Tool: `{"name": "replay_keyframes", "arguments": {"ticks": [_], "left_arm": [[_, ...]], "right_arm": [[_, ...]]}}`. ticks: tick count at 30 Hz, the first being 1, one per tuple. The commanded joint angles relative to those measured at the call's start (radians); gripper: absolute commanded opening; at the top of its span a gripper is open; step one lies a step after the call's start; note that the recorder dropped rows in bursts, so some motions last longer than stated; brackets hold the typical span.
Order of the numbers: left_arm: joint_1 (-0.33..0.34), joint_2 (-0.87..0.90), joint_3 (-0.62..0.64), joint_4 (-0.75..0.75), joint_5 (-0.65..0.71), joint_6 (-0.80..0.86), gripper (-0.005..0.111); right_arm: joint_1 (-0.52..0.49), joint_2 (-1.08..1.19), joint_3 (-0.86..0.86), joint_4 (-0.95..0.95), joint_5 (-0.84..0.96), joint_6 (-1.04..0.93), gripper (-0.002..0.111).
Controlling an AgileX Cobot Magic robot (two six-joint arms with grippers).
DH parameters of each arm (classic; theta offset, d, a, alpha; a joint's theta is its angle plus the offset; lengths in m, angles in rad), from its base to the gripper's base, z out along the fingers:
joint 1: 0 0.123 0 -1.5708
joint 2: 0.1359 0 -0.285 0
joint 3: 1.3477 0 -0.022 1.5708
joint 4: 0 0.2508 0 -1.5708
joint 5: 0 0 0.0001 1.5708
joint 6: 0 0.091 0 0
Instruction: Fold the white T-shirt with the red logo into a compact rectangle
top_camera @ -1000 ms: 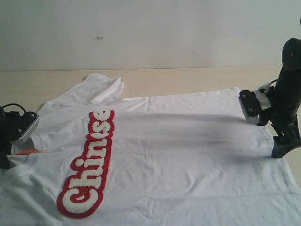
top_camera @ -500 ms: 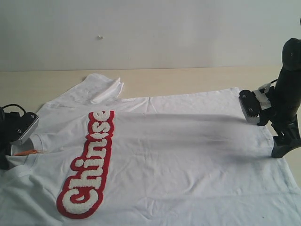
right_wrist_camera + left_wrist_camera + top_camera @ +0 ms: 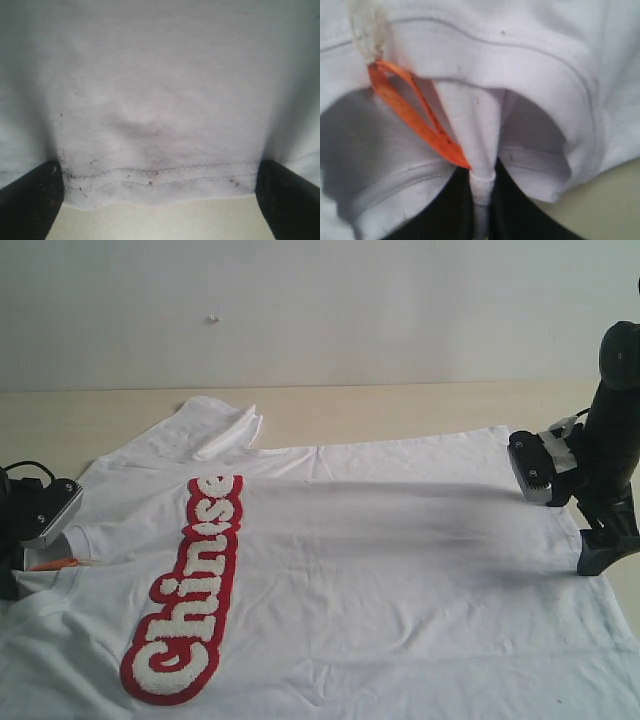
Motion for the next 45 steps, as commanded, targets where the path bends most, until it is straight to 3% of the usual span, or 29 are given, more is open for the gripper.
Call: {"name": "replay_keyframes", "arguments": {"ticks": [1, 19, 29, 41, 45], "left_arm": [[0.003, 0.022, 0.015, 0.032, 0.036, 0.006, 0.000], [0.003, 0.022, 0.015, 0.032, 0.036, 0.006, 0.000], [0.003, 0.022, 0.015, 0.032, 0.037, 0.006, 0.000], [0.003, 0.022, 0.015, 0.032, 0.037, 0.004, 0.000], [0.003, 0.022, 0.015, 0.032, 0.037, 0.004, 0.000]], "right_arm": [[-0.007, 0.023, 0.008, -0.005, -0.003, 0.006, 0.105], [-0.007, 0.023, 0.008, 0.062, -0.065, 0.010, 0.102], [-0.007, 0.023, 0.008, 0.142, -0.127, 0.119, 0.065], [-0.005, 0.024, 0.008, 0.208, -0.224, 0.111, 0.052], [-0.005, 0.025, 0.008, 0.171, -0.222, 0.111, 0.033]]}}
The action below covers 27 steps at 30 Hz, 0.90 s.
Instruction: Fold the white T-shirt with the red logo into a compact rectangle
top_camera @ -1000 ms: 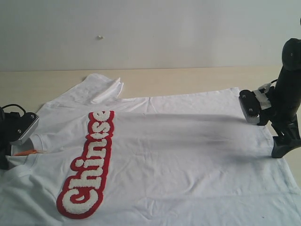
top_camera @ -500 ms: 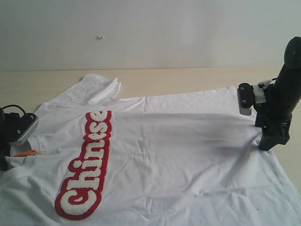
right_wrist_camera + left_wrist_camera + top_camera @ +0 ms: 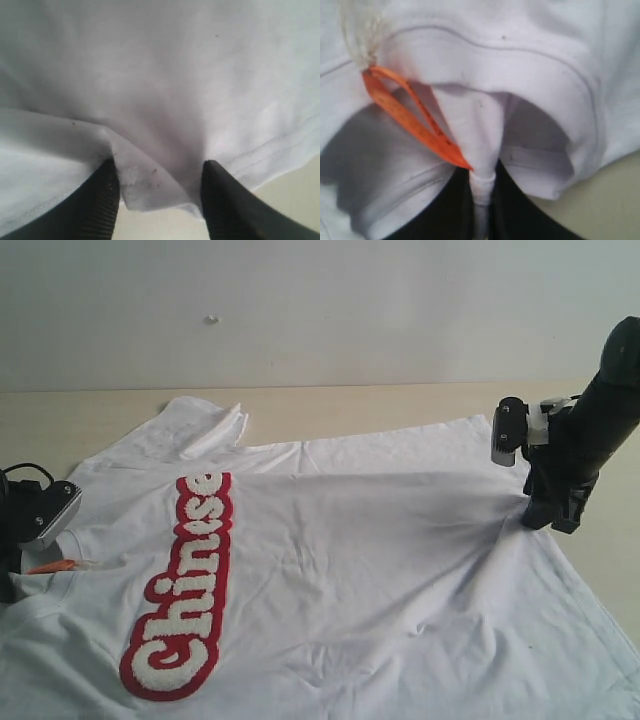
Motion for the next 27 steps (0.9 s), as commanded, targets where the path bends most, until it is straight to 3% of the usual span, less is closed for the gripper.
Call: {"name": "replay_keyframes", "arguments": {"ticks": [1, 4, 27], "left_arm": [[0.003, 0.022, 0.015, 0.023, 0.023, 0.004, 0.000], [0.003, 0.022, 0.015, 0.023, 0.023, 0.004, 0.000], [0.003, 0.022, 0.015, 0.023, 0.023, 0.004, 0.000]], "right_arm": [[0.001, 0.028, 0.008, -0.040, -0.045, -0.002, 0.027], [0.001, 0.036, 0.008, -0.050, -0.047, -0.002, 0.000], [0.001, 0.041, 0.008, -0.025, -0.046, 0.009, 0.000]]}}
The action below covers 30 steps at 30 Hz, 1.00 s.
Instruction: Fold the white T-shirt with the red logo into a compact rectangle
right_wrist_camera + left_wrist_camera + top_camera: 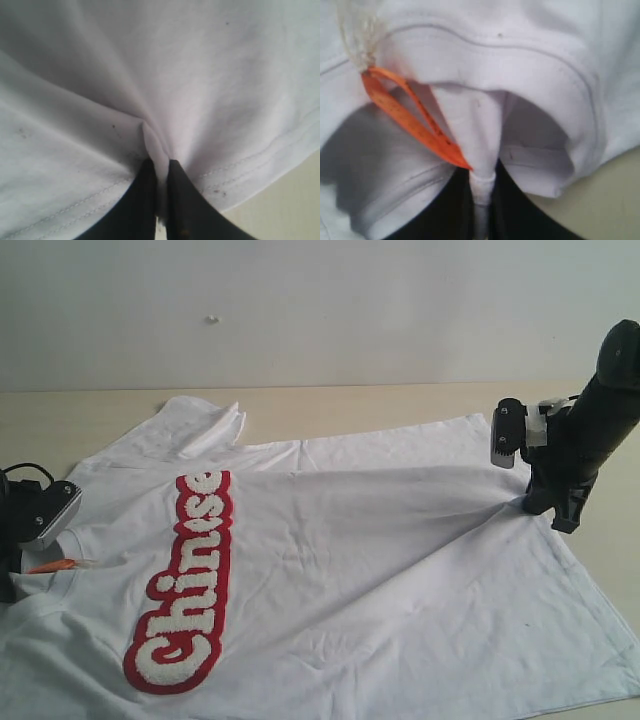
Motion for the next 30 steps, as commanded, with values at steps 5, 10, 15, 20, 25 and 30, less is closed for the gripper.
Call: {"name": "replay_keyframes", "arguments": {"ticks": [5, 10, 15, 20, 25, 30], "left_arm": [[0.003, 0.022, 0.015, 0.023, 0.023, 0.004, 0.000], [0.003, 0.022, 0.015, 0.023, 0.023, 0.004, 0.000], [0.003, 0.022, 0.015, 0.016, 0.023, 0.004, 0.000], [0.003, 0.022, 0.015, 0.016, 0.023, 0.006, 0.000], [0.003, 0.022, 0.015, 0.009, 0.060, 0.002, 0.000], [0.003, 0.024, 0.015, -0.118, 0.071, -0.024, 0.000]], "right_arm": [[-0.005, 0.031, 0.008, -0.002, -0.019, 0.000, 0.000], [-0.005, 0.031, 0.008, -0.002, -0.019, 0.000, 0.000], [-0.005, 0.031, 0.008, -0.002, -0.019, 0.000, 0.000], [-0.005, 0.031, 0.008, 0.001, -0.019, 0.000, 0.000], [-0.005, 0.031, 0.008, 0.041, -0.019, 0.000, 0.000], [-0.005, 0.031, 0.008, 0.110, -0.006, 0.000, 0.000]]}}
